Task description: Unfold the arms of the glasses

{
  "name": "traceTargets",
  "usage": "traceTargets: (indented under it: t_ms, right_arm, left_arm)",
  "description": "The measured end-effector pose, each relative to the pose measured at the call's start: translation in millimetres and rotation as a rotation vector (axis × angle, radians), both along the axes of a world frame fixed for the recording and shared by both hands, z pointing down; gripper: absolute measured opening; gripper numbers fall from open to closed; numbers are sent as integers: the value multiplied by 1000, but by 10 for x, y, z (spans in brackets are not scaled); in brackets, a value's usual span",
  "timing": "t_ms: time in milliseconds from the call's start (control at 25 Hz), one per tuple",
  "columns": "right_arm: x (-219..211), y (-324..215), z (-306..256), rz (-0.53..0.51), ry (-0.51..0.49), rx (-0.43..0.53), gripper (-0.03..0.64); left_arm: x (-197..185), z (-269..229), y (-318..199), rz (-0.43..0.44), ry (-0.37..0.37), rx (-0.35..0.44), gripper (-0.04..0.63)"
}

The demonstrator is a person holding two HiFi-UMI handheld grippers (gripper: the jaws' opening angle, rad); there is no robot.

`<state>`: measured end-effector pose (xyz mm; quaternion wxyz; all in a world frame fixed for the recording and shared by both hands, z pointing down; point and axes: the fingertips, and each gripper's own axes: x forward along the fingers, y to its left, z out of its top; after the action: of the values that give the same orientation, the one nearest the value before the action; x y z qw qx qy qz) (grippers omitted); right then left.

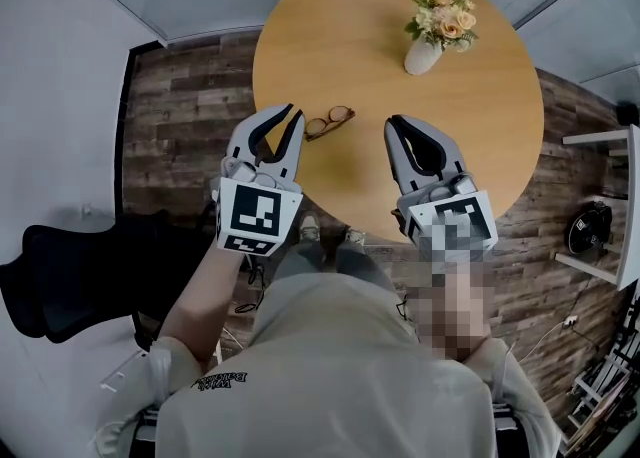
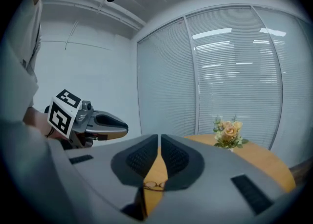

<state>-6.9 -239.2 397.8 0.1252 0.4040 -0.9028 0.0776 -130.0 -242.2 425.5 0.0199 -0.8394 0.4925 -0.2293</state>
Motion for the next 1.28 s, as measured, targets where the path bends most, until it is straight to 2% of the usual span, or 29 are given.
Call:
traceTargets:
  t_ms: [200,320,560,760,1040,1280]
  right_arm:
    - [-3,-110,351,-2,12,-63,40]
    - [-6,-173,510,-9,-12,-108,40]
    - [-8,-296,871,-4,0,-160,40]
    - [-2,-328,1149,7,6,-203,40]
    - [-49,-315,1459,1,-33,-268,40]
    - [-39,-323,1600,3,-34,-285,40]
  left_arm:
    - [78,484,-117,9,-8,-81,31]
    - [165,820,-208,21,-42,-130,99]
    - [286,1577,-320,44,-114,-256,134]
    - [298,2141,-398,37,-133,-371,144]
    - [318,2732,-427,39,-210,-456,144]
    - [421,3027,-401,61,-273,-484,144]
